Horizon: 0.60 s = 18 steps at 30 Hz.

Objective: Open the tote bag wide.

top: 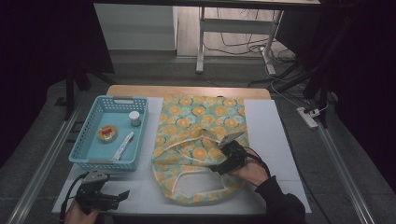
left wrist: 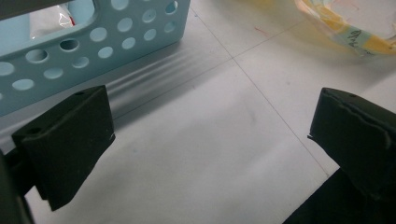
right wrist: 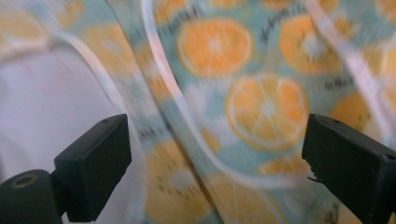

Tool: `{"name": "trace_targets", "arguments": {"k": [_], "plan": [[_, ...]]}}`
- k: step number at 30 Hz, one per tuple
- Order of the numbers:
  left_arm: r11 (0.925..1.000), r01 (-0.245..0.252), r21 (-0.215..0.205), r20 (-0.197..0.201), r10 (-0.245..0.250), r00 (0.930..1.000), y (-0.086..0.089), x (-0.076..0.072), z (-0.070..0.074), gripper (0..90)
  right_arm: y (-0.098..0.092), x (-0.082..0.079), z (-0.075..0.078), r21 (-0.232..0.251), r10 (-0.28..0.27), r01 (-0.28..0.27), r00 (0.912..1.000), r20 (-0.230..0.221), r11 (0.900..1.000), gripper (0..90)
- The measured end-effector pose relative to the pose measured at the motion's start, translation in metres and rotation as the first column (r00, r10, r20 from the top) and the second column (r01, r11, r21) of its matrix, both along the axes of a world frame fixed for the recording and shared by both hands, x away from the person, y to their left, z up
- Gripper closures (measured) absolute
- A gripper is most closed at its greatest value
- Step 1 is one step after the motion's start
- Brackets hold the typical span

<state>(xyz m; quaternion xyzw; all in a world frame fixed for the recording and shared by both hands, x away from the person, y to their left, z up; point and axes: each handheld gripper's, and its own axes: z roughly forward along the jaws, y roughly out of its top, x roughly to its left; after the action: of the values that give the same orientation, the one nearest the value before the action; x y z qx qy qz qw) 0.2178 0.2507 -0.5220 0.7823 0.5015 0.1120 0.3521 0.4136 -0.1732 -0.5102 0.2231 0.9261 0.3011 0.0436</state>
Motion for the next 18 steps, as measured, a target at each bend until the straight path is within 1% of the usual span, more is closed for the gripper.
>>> {"name": "trace_targets", "arguments": {"k": [2,3,4,5,6,7,9,11,12,13,14,16,18], "plan": [[1.0000,0.000,0.001,0.000,0.000,1.0000,0.000,0.000,0.000,0.0,-0.001,-0.001,-0.006,-0.015,0.004,-0.004,1.0000,0.001,1.000,16.4],[1.0000,0.000,0.001,0.000,0.000,1.0000,0.000,0.000,0.000,0.0,-0.001,-0.001,-0.008,-0.022,0.005,-0.005,0.9999,0.010,1.000,18.6],[1.0000,0.000,0.002,0.001,0.000,1.0000,0.000,0.000,0.000,0.0,-0.001,-0.003,-0.008,-0.023,0.008,-0.007,0.9993,0.037,1.000,23.3],[1.0000,0.000,0.001,0.001,0.000,1.0000,0.000,0.000,0.000,0.0,-0.001,-0.005,-0.008,-0.035,0.021,-0.019,0.9981,0.057,0.999,28.6],[1.0000,0.000,0.000,0.001,0.000,1.0000,0.000,0.000,0.000,0.0,0.000,-0.006,-0.007,-0.044,0.034,-0.031,0.9973,0.065,0.999,35.6],[1.0000,0.000,0.000,0.000,0.000,1.0000,0.000,0.000,0.000,0.0,-0.001,-0.006,-0.006,-0.042,0.037,-0.035,0.9974,0.062,0.999,42.5],[1.0000,-0.001,0.001,0.002,0.001,1.0000,0.000,0.000,0.000,0.0,-0.001,-0.007,-0.005,-0.036,0.043,-0.041,0.9969,0.066,0.999,52.2],[1.0000,-0.001,0.003,0.003,0.001,1.0000,0.000,0.000,0.000,0.0,-0.002,-0.007,-0.003,-0.044,0.042,-0.040,0.9975,0.056,0.998,58.7],[1.0000,-0.001,0.002,0.003,0.001,1.0000,0.000,0.000,0.000,0.0,-0.002,-0.006,-0.003,-0.031,0.044,-0.042,0.9982,0.040,0.999,60.0],[1.0000,-0.001,0.002,0.003,0.001,1.0000,0.000,0.000,0.000,0.0,-0.003,-0.005,-0.002,-0.012,0.045,-0.045,0.9989,0.012,0.999,60.2],[1.0000,0.000,0.001,0.001,0.000,1.0000,0.000,0.000,0.000,0.0,-0.004,-0.004,-0.001,-0.006,0.037,-0.037,0.9993,-0.007,0.999,59.4],[1.0000,0.000,0.000,0.000,0.000,1.0000,0.000,0.000,0.000,0.0,-0.005,-0.004,0.001,-0.005,0.026,-0.026,0.9996,0.010,1.000,57.2],[1.0000,0.000,0.002,0.002,0.000,1.0000,0.000,0.000,0.000,0.0,-0.006,-0.003,0.003,0.006,0.016,-0.016,0.9998,0.010,1.000,55.0]]}}
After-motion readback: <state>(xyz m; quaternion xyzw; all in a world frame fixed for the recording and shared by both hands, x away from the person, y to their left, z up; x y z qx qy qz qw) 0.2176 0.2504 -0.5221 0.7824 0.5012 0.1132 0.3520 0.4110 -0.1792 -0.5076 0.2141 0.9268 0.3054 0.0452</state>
